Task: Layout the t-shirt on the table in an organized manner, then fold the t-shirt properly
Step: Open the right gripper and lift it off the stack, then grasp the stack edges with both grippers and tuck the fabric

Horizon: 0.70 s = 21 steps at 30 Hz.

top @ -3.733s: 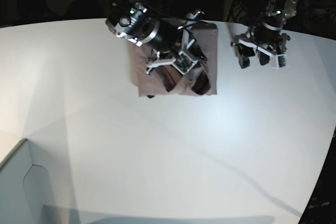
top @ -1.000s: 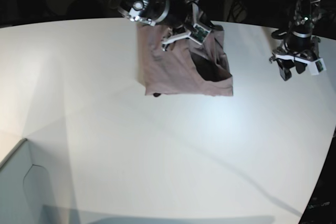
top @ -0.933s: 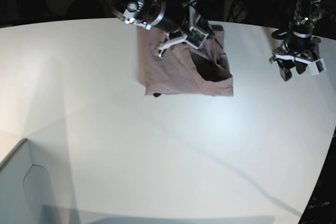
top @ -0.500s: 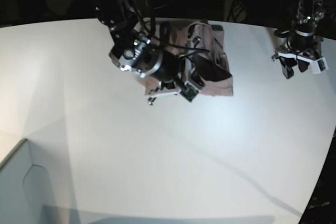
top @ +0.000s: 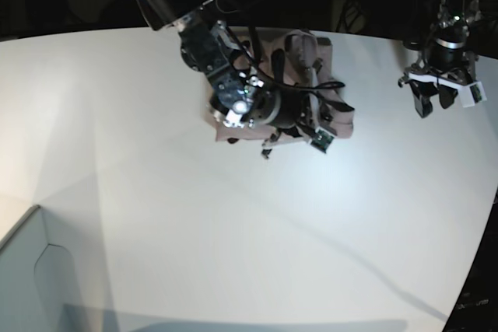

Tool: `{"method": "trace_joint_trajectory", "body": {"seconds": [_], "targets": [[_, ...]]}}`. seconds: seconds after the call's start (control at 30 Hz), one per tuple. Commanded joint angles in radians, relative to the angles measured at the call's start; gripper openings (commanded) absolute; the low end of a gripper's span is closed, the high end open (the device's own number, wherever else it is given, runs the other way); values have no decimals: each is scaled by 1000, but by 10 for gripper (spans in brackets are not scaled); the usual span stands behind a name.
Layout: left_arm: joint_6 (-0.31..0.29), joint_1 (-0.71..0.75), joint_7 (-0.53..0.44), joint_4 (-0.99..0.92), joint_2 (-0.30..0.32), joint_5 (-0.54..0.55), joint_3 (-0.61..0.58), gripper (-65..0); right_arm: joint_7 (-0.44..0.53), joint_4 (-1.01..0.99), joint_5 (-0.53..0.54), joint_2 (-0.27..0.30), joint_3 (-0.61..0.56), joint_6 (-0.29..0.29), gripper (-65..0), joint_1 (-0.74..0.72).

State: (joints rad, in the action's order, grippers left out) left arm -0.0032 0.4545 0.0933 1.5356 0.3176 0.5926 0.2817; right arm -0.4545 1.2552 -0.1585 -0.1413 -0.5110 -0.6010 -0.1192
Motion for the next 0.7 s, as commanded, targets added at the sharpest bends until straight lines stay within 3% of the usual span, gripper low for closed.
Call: {"method": "trace_joint_trajectory", "body": {"seconds": [0.0, 0.23, 0.43, 0.67], "targets": [[-2, 2, -27, 18, 12, 0, 4, -327, 27, 60, 21, -16, -1, -1, -650, -6], [-2, -9, -27, 12, 16, 0, 6, -326, -2, 380, 18, 78, 78, -1, -650, 180], [-2, -55, 4, 12, 21, -1, 8, -326, -50, 484, 18, 164, 200, -1, -650, 349], [-2, -132, 153, 12, 21, -1, 11, -326, -43, 485, 18, 164, 236, -1, -650, 477]]}}
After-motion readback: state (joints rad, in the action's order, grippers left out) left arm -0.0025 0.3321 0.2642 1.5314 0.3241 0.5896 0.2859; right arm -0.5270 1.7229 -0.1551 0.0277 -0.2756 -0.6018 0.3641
